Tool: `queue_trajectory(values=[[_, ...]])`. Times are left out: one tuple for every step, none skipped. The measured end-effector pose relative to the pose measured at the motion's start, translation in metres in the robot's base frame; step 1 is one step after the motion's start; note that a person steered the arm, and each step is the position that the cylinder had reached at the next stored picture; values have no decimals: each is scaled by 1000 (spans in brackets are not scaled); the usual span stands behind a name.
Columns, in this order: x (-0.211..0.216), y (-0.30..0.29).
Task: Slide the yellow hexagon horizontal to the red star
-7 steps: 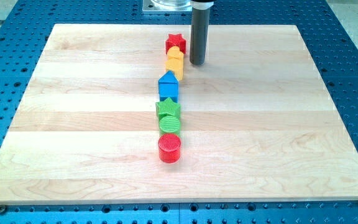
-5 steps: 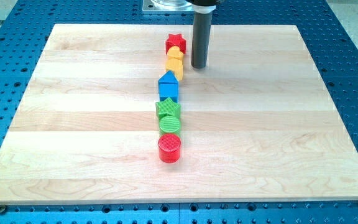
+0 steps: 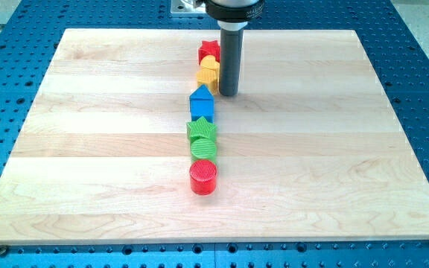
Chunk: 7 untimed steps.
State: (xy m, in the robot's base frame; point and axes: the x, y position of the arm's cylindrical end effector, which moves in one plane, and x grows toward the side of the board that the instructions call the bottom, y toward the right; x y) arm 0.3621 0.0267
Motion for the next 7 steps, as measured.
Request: queue_trajectory(values=[[-5,-38],[-8,-78],[-35,-93],[5,-112],[36,-131],[0,-149],[-40,-149]])
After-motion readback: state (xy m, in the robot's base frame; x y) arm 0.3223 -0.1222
